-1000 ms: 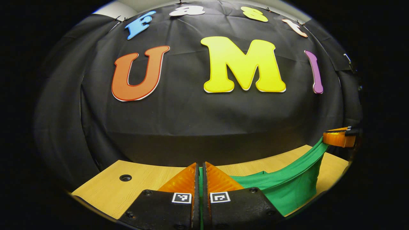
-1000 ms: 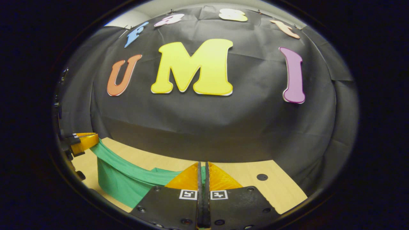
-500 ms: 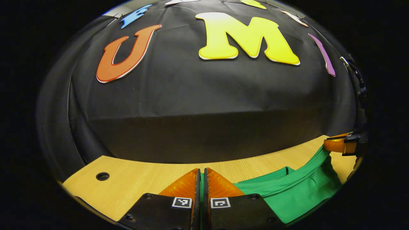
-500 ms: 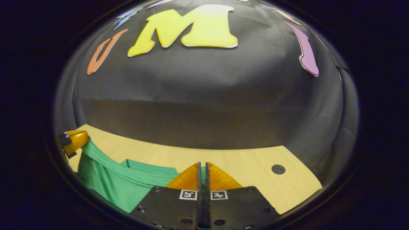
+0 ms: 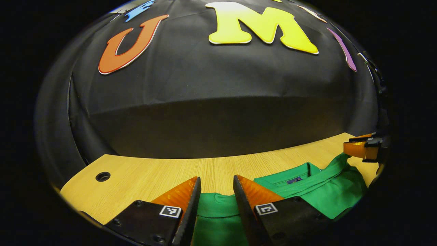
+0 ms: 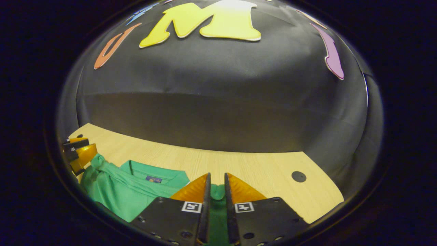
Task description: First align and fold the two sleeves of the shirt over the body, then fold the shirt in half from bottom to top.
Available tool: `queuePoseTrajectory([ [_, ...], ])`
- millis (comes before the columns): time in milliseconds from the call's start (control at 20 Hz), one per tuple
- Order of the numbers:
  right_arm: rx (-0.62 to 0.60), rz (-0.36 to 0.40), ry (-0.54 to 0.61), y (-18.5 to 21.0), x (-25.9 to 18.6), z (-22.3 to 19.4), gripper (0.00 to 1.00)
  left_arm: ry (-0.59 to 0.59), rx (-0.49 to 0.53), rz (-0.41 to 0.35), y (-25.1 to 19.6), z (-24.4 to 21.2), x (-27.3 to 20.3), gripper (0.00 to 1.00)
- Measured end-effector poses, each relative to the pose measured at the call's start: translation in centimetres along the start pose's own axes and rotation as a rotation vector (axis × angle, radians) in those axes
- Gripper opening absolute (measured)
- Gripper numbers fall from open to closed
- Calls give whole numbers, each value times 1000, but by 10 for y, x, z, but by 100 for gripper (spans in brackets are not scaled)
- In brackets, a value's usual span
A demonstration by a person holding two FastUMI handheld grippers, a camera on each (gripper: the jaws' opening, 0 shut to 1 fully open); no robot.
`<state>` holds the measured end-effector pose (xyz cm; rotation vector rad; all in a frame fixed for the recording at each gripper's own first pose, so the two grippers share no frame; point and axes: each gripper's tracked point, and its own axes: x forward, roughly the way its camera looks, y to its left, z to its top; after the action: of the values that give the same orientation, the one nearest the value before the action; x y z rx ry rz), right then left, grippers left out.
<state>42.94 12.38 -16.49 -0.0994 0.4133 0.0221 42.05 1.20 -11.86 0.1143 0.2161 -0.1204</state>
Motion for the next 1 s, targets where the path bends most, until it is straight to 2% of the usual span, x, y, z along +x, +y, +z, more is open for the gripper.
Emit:
queuePoseTrajectory([
  [50, 1, 5, -3, 0, -1, 2, 43, 0, -2, 4, 1, -1, -1, 80],
  [150, -1, 8, -1, 2, -3, 2, 88, 8, 15, 12, 3, -2, -1, 100],
  [200, -12, 1, 1, 1, 5, -5, 94, 10, 27, 27, 7, -2, -1, 100],
  [250, -26, -3, 3, 3, 5, -5, 96, 15, 32, 32, 7, -1, -3, 100],
  [300, -36, -4, 9, 5, 3, -7, 94, 22, 36, 28, 4, -1, -4, 100],
  [650, -33, 53, 5, 25, -16, 5, 95, 21, -6, 2, -3, 14, -20, 100],
  [1000, -20, 85, -56, 26, -68, 37, 97, 4, -38, 4, -2, 38, -59, 100],
])
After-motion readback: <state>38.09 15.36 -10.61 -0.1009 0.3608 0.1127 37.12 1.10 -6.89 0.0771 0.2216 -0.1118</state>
